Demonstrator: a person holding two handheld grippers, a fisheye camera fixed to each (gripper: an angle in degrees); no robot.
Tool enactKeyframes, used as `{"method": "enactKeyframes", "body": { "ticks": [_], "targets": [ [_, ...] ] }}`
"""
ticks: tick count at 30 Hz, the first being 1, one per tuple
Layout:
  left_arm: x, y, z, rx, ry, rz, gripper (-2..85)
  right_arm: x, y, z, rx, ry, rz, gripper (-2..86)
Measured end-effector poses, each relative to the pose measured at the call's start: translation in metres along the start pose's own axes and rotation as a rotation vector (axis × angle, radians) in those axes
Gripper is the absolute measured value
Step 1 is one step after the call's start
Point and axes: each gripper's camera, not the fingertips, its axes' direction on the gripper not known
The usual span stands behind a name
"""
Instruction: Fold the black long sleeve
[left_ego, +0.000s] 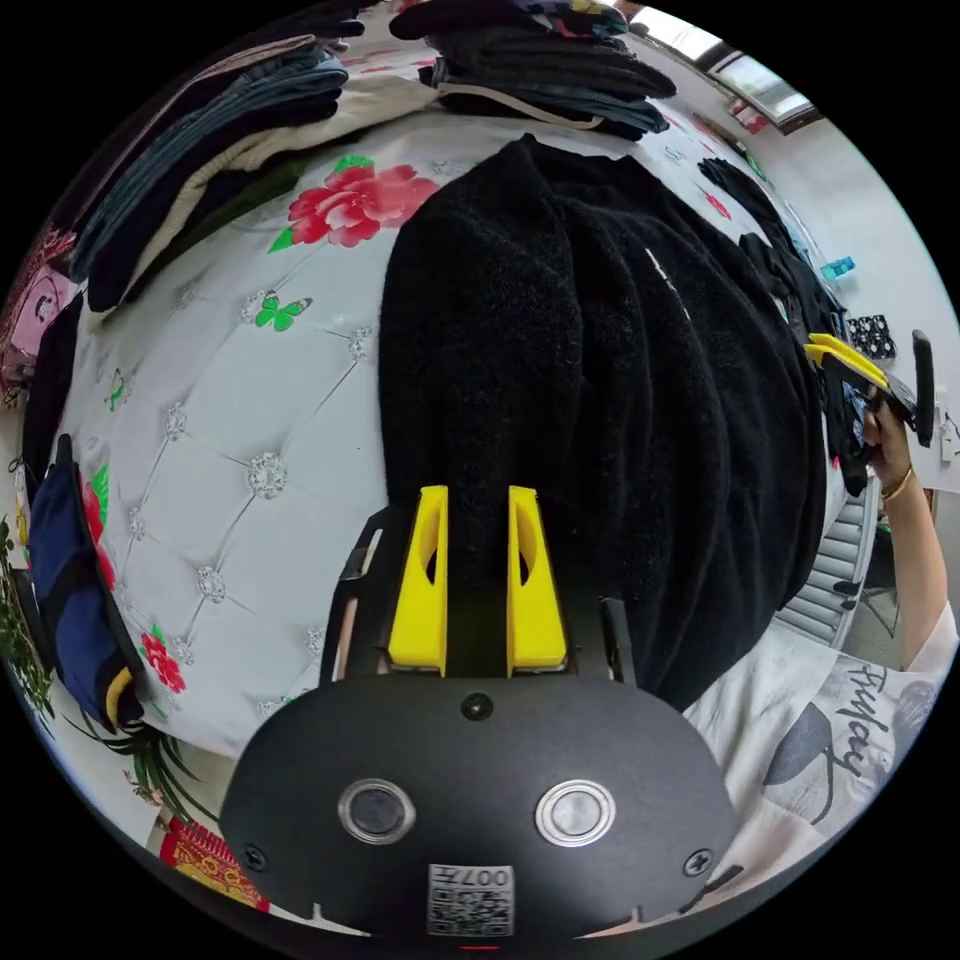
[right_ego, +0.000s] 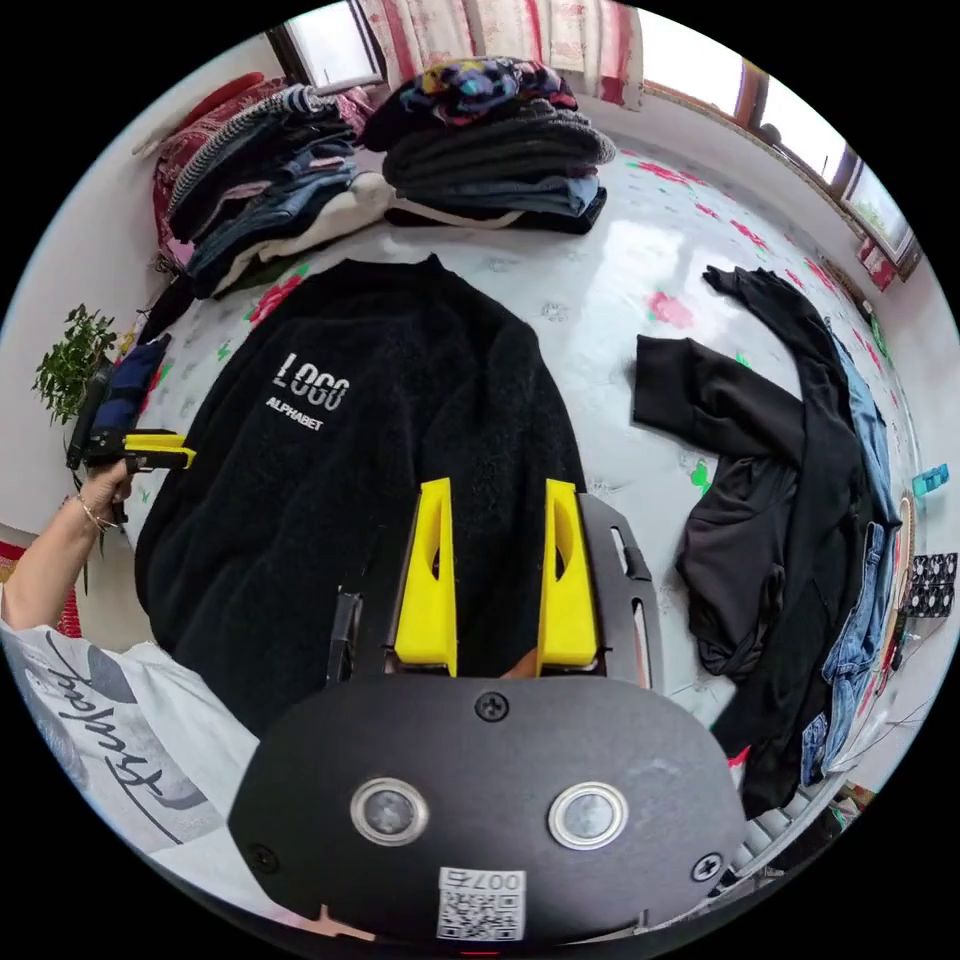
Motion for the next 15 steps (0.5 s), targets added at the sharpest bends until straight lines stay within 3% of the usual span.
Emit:
{"method": "enactKeyframes", "body": {
  "ticks": [4, 8, 11, 13, 15],
  "targets": [
    [-0.054, -0.018, -0.057, 0.022, 0.072, 0.037, 5.2, 0.034, -0.029, 0.053, -0.142, -0.008, 0.044, 5.0],
    [-0.112, -0.038, -0.137, 0.092, 0.096, 0.052, 5.0, 0.084, -0.057, 0.009, -0.040, 0.029, 0.042, 3.4],
    [-0.153, -0.081, -0.181, 0.180, -0.010, -0.030, 3.8, 0.124, -0.089, -0.034, 0.055, 0.052, 0.088, 3.6],
    [-0.171, -0.124, -0.177, 0.192, -0.021, -0.121, 3.8, 0.136, -0.110, -0.042, 0.071, 0.050, 0.111, 4.4],
    [-0.172, -0.147, -0.146, 0.094, -0.020, -0.189, 6.0, 0.139, -0.128, -0.032, 0.035, 0.057, 0.144, 5.5]
  ]
}}
